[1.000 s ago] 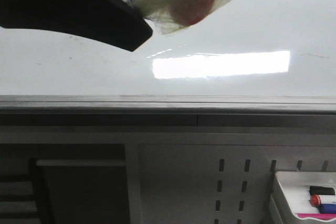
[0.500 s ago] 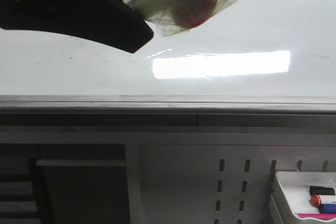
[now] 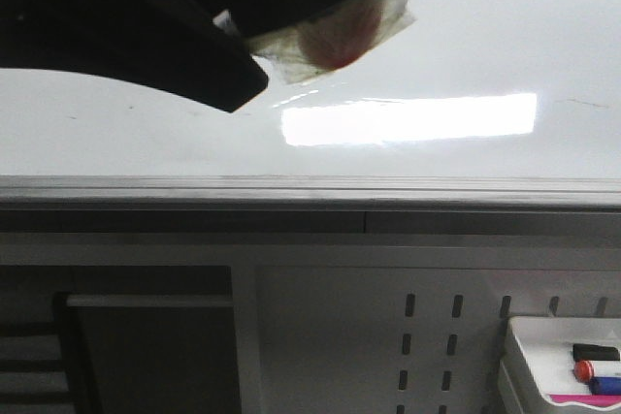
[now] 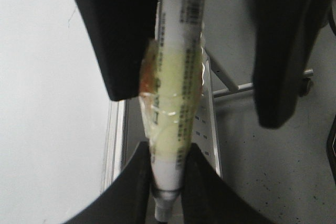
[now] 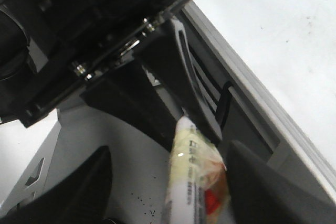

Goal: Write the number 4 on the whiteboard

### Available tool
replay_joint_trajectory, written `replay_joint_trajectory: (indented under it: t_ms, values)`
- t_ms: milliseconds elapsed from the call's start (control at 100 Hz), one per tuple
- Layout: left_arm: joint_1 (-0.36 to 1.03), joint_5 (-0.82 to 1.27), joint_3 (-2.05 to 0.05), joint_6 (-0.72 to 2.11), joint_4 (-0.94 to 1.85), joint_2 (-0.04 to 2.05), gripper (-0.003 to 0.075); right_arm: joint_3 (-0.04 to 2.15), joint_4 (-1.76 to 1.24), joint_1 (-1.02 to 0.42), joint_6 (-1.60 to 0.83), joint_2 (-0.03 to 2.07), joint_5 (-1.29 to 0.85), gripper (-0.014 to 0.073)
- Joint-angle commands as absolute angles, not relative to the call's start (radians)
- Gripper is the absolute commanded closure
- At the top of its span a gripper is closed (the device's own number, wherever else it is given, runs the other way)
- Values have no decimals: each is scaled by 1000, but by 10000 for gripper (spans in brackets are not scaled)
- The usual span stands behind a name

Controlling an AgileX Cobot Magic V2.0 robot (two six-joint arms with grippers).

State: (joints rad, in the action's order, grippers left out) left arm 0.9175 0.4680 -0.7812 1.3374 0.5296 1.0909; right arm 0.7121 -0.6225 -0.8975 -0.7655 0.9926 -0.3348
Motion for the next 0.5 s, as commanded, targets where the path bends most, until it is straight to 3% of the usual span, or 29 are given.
replay_joint_trajectory:
  t_ms: [0, 300, 490]
  values:
    - [924, 410, -812, 1331, 583, 1069, 740, 749, -651, -901, -772, 997, -271, 249]
    - [924, 404, -812, 1331, 583, 1069, 740, 749, -651, -901, -772, 1001, -271, 665]
    - [924, 397, -812, 1331, 583, 1069, 740, 749, -651, -901, -772, 1002, -275, 664]
